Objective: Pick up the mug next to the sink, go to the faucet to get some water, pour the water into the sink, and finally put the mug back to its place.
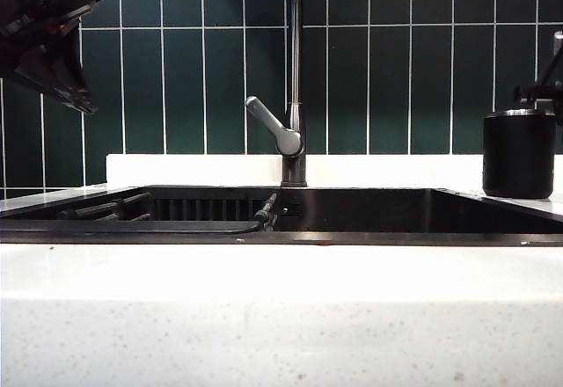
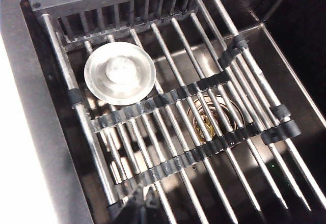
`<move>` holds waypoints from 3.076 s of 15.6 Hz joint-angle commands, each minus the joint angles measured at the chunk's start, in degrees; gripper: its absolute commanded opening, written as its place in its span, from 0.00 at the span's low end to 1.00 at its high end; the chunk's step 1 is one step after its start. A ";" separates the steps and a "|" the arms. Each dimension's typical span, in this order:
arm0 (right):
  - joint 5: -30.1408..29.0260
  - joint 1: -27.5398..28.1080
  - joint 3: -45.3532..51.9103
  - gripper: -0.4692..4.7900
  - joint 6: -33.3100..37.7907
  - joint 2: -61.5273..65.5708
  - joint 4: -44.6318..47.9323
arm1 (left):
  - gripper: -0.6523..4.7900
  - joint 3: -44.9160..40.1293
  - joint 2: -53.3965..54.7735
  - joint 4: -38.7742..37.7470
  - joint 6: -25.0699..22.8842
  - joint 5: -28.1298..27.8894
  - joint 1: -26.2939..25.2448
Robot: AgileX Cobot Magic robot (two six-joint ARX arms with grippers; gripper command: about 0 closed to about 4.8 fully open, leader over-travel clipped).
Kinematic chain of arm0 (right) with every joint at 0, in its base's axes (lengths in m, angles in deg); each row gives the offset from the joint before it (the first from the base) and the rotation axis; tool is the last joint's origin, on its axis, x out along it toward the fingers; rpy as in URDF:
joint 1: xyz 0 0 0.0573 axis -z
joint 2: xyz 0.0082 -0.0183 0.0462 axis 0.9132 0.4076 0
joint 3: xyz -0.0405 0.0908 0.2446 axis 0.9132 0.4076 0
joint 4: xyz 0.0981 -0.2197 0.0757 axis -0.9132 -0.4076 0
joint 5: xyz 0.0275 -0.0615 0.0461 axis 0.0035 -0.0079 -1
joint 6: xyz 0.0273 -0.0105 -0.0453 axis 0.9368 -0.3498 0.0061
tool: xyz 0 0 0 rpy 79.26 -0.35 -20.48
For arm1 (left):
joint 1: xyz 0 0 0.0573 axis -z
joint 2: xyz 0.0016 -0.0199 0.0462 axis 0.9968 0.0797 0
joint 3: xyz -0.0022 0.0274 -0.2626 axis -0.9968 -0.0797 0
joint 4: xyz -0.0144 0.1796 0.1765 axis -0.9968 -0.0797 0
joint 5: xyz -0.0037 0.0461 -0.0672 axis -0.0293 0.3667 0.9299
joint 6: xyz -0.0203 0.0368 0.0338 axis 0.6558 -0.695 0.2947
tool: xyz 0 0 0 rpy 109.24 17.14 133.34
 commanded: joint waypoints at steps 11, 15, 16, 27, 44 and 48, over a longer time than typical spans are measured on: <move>-1.92 -2.73 6.38 0.16 -3.13 -32.41 -10.08 | 0.11 -7.43 -29.48 -2.95 0.61 -7.08 0.02; -4.22 -7.06 14.12 0.16 -2.75 -49.75 -12.98 | 0.11 -15.26 -44.17 -7.61 1.86 -7.10 0.02; -5.20 -8.00 15.04 0.17 -2.75 -51.91 -13.44 | 0.11 -16.09 -45.94 -8.98 2.58 -7.10 0.02; -5.92 -13.94 29.83 0.17 -2.80 -70.66 -25.00 | 0.11 -28.37 -55.01 -0.92 9.01 -9.55 0.02; -4.72 -13.97 42.29 0.07 -7.74 -70.79 -8.59 | 0.11 -46.69 -55.10 24.55 10.43 -15.06 0.04; -4.61 -13.94 45.13 0.07 -11.43 -70.95 -4.48 | 0.11 -51.76 -55.12 28.89 6.43 -14.93 0.04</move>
